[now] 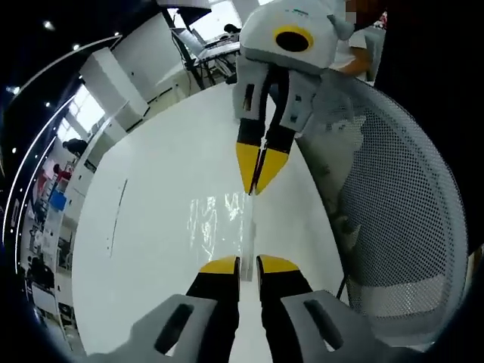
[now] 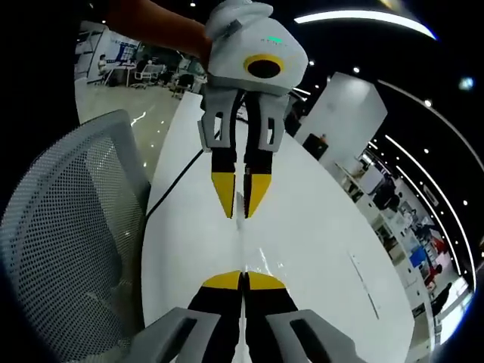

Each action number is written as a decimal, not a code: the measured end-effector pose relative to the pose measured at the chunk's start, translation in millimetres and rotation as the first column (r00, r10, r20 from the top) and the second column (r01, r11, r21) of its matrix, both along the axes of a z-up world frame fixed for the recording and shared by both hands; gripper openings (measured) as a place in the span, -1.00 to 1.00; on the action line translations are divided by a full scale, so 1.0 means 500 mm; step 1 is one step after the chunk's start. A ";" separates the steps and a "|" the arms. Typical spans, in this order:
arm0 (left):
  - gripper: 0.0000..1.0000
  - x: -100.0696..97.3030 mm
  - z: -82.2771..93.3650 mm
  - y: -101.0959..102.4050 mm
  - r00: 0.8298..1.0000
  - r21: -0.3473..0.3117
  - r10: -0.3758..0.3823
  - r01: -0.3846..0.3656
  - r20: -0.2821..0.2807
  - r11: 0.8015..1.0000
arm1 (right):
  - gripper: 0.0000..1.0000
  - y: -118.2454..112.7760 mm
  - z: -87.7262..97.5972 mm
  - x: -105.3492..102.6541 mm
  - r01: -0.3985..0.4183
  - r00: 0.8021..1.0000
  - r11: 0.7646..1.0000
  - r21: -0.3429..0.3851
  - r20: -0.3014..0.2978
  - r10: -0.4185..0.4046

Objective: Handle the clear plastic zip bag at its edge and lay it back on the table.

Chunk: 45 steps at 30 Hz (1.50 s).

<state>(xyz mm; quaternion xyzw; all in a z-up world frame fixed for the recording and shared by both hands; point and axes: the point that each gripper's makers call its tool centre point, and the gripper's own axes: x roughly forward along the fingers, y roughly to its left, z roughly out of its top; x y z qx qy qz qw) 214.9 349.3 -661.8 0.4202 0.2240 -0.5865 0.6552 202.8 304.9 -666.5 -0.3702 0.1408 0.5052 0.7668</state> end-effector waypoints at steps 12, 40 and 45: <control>-1.00 0.003 -0.011 -0.009 0.999 0.018 -0.044 0.043 0.018 0.999 | -1.00 -0.002 0.004 0.002 0.044 0.997 0.998 0.046 -0.061 -0.042; -1.00 0.005 -0.003 -0.026 1.000 0.020 -0.021 0.021 -0.024 1.000 | -0.81 0.040 0.034 0.013 0.020 0.996 0.996 0.081 -0.093 -0.012; -1.00 0.003 -0.003 -0.029 0.999 0.024 -0.026 0.027 -0.027 0.999 | -0.83 0.049 0.030 0.014 -0.001 0.996 0.998 0.069 -0.091 0.007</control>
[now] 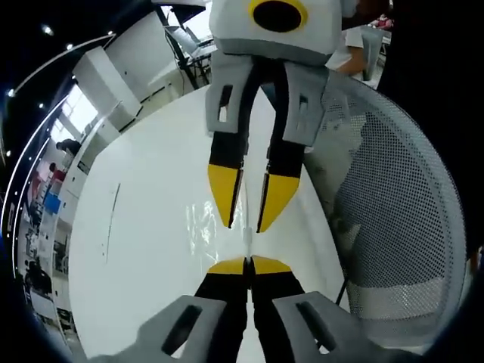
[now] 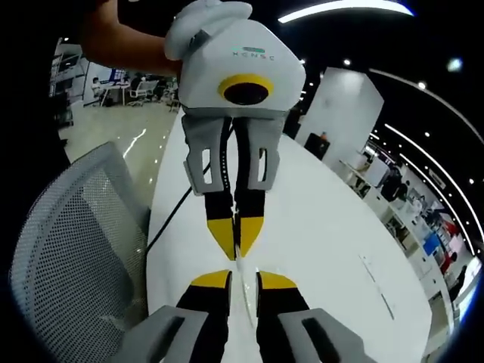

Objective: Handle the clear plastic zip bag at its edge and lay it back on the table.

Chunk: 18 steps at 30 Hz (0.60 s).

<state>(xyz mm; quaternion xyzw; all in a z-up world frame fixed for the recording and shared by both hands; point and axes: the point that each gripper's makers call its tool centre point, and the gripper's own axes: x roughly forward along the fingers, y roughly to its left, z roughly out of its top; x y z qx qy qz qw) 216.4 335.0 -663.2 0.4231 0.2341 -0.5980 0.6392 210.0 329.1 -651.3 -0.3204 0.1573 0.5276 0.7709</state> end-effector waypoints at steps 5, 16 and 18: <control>-1.00 -0.004 0.000 -0.002 1.000 0.003 -0.004 0.004 -0.008 1.000 | -0.85 0.008 -0.003 0.000 -0.025 1.000 1.000 -0.015 0.003 0.025; -1.00 -0.005 -0.002 -0.004 1.000 0.014 -0.018 0.018 -0.006 1.000 | -0.92 0.020 -0.014 -0.002 -0.071 0.997 0.996 -0.052 0.004 0.072; -1.00 -0.006 -0.003 -0.005 1.000 0.013 -0.018 0.018 -0.009 1.000 | -0.94 0.021 -0.014 -0.002 -0.075 0.997 0.996 -0.054 0.005 0.075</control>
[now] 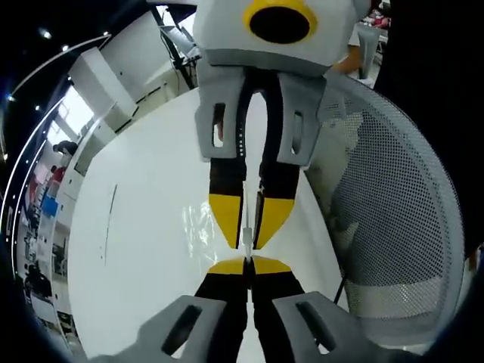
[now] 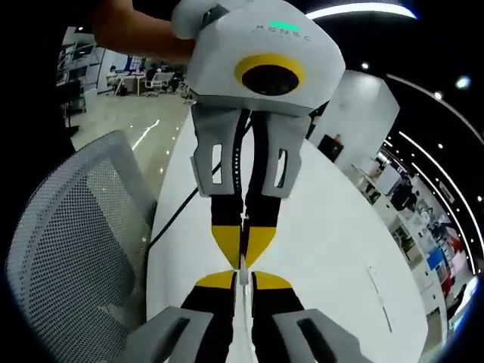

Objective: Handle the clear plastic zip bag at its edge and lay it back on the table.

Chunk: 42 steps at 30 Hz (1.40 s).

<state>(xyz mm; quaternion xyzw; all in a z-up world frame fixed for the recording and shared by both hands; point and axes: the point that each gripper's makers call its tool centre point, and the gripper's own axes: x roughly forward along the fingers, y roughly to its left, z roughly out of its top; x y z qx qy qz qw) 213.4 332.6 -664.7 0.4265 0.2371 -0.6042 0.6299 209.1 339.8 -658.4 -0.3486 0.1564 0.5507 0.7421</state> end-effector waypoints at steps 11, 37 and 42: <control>-1.00 0.000 -0.002 -0.001 1.000 -0.001 0.004 -0.004 -0.001 1.000 | -1.00 0.003 -0.003 -0.001 -0.020 1.000 1.000 -0.013 0.007 0.020; -1.00 0.004 -0.005 -0.013 1.000 -0.015 0.006 -0.006 -0.005 1.000 | -1.00 -0.009 -0.006 0.003 -0.005 1.000 1.000 -0.018 0.002 0.005; -1.00 0.006 -0.002 -0.015 1.000 -0.017 0.010 -0.010 -0.003 1.000 | -1.00 -0.015 -0.004 0.006 0.001 1.000 1.000 -0.016 0.000 -0.001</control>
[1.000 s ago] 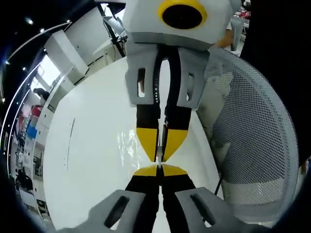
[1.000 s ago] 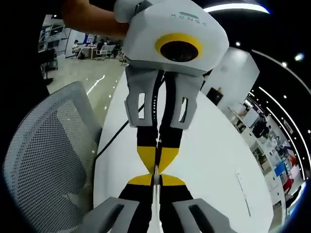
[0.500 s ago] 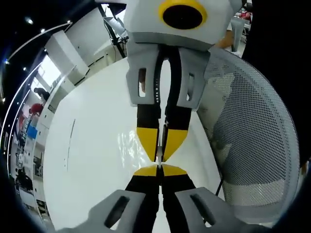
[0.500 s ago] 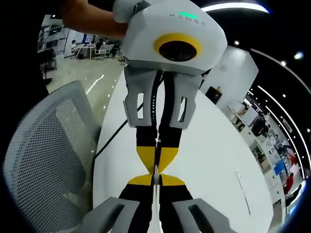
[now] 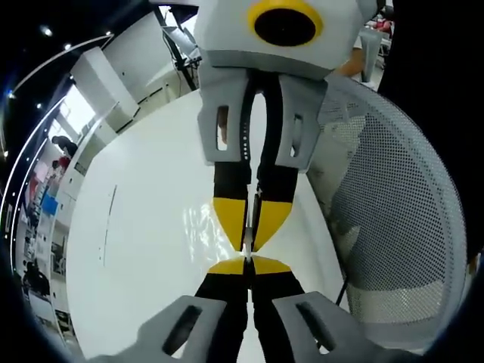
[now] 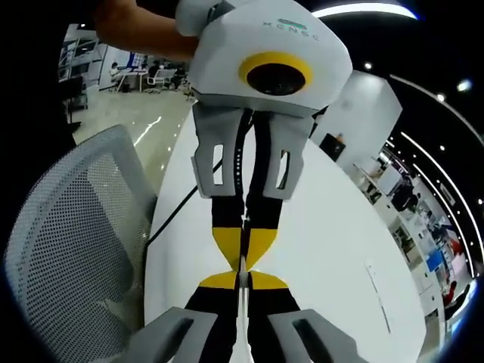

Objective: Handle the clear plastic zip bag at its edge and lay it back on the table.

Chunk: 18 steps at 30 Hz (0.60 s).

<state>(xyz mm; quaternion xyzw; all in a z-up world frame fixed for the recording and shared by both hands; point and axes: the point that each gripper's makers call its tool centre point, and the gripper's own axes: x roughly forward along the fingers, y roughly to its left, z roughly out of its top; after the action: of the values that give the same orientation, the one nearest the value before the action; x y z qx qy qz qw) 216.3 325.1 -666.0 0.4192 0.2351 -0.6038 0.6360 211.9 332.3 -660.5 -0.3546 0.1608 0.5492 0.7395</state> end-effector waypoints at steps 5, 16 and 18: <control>-1.00 0.000 0.001 0.000 1.000 -0.003 0.002 -0.002 0.000 1.000 | -1.00 -0.002 0.001 -0.001 0.003 1.000 1.000 0.005 -0.003 -0.003; -1.00 -0.003 0.002 0.004 1.000 -0.003 0.006 -0.006 0.000 1.000 | -1.00 0.001 0.001 -0.002 0.000 1.000 1.000 0.002 -0.005 0.000; -1.00 -0.003 0.002 0.004 1.000 -0.007 0.010 -0.010 -0.004 1.000 | -1.00 0.000 0.001 -0.002 0.001 1.000 1.000 0.002 -0.004 -0.001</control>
<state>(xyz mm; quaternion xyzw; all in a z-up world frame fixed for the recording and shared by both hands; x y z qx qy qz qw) 214.7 326.8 -664.8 0.4146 0.2362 -0.6021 0.6402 211.0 332.5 -660.2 -0.3528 0.1621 0.5498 0.7396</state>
